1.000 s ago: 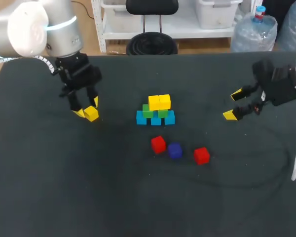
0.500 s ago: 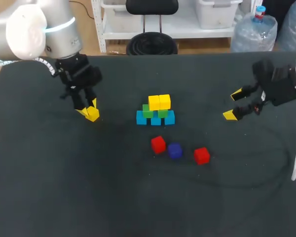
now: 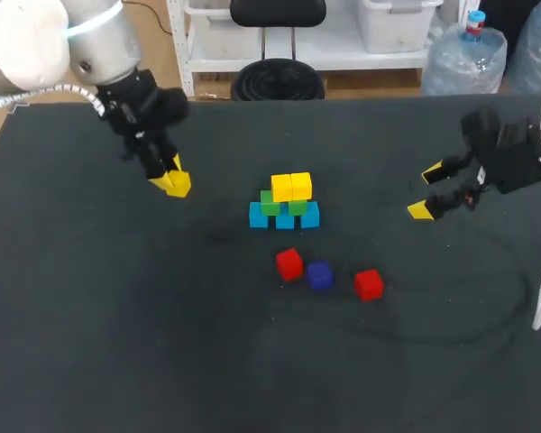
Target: Place the blue cubes, place green cubes on the blue cubes, place the yellow cubes on the green cubes, then place the red cubes on the yellow cubes, and place purple cube on the red cubes.
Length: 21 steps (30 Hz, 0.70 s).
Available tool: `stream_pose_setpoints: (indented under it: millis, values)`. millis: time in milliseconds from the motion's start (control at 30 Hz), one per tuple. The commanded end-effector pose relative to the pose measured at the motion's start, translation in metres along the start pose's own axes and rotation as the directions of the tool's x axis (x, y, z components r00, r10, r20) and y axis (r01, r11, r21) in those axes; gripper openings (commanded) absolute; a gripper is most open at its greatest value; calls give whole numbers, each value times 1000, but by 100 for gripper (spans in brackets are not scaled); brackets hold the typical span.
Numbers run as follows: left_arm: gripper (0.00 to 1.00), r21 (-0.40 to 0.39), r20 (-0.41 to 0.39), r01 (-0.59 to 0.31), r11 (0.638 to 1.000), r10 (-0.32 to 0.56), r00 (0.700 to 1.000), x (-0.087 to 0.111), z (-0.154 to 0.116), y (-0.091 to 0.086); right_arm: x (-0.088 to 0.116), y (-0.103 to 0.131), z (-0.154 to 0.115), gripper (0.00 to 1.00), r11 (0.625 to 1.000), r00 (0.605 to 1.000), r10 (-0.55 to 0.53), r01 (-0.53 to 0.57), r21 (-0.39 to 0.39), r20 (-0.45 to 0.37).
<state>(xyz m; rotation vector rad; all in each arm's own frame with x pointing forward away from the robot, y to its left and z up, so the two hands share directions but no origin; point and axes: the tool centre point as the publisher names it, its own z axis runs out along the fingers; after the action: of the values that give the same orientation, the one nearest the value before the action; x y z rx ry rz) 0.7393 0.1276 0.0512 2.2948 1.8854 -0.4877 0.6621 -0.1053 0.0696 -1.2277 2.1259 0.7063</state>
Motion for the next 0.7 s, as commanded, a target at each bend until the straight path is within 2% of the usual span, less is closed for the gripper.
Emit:
stream_pose_setpoints:
  millis: [33,233,433,700]
  values:
    - [0,-39,20,53,998,-52,998,-13,-6,-11,0,-1,1,100,1000,1000,-1,1,-1,3]
    - [0,-120,58,145,982,-139,989,-39,-17,-14,0,-1,1,100,1000,1000,-1,1,-1,3]
    - [0,-176,75,190,966,-179,981,-60,-23,-13,0,-1,1,100,1000,1000,-1,1,-1,3]
    - [0,-167,137,211,963,-189,972,-80,-19,-11,0,-1,1,100,1000,1000,-1,1,-1,3]
